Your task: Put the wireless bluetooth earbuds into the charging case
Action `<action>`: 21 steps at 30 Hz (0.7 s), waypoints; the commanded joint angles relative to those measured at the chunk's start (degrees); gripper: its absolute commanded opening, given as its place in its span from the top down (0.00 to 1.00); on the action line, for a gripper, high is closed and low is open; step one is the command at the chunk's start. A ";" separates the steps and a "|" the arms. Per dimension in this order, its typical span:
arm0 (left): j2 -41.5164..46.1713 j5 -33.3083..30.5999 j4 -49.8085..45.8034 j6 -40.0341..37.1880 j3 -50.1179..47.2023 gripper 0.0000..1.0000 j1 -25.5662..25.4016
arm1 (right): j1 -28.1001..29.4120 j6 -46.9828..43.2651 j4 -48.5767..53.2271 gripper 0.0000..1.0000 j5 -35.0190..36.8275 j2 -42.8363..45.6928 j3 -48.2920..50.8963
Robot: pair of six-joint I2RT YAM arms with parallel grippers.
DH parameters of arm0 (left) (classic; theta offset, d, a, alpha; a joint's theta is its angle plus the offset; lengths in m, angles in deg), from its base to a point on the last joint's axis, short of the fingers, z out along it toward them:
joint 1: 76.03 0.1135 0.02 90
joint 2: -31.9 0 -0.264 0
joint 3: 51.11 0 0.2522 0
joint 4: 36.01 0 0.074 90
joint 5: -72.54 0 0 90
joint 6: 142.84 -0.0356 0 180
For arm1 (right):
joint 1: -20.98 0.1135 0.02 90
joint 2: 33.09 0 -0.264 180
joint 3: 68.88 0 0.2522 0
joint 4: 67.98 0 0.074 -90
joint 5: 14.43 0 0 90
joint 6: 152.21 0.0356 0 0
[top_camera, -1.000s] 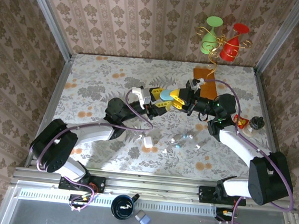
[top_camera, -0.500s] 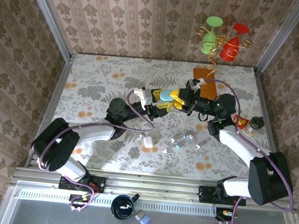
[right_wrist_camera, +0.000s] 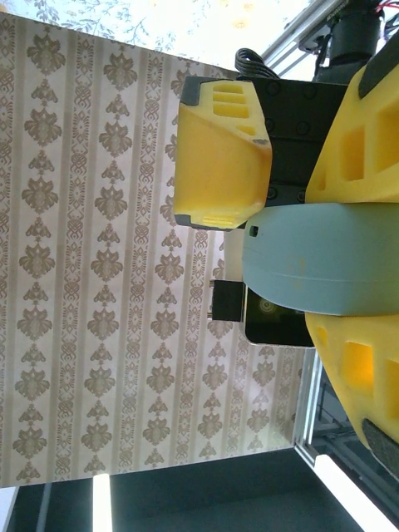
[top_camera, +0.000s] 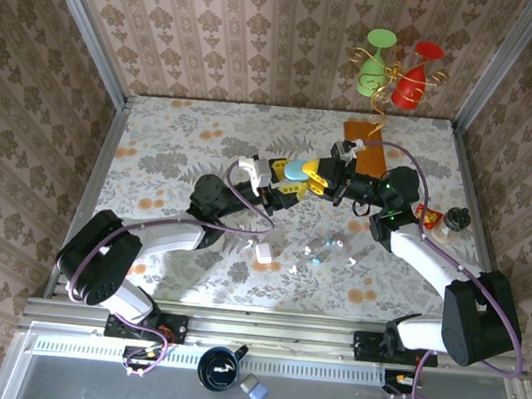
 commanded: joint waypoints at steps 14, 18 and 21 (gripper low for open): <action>2.68 -0.02 1.99 -0.05 1.04 0.49 -0.92 | 0.01 -2.05 1.67 1.00 -0.70 0.99 -0.17; 2.02 0.37 1.98 -0.02 1.21 0.55 -0.91 | 0.01 -1.96 1.66 1.00 -0.69 1.31 -0.34; 1.53 0.55 1.98 -0.02 1.30 0.55 -0.90 | 0.00 -1.79 1.77 1.00 -0.67 1.48 -0.52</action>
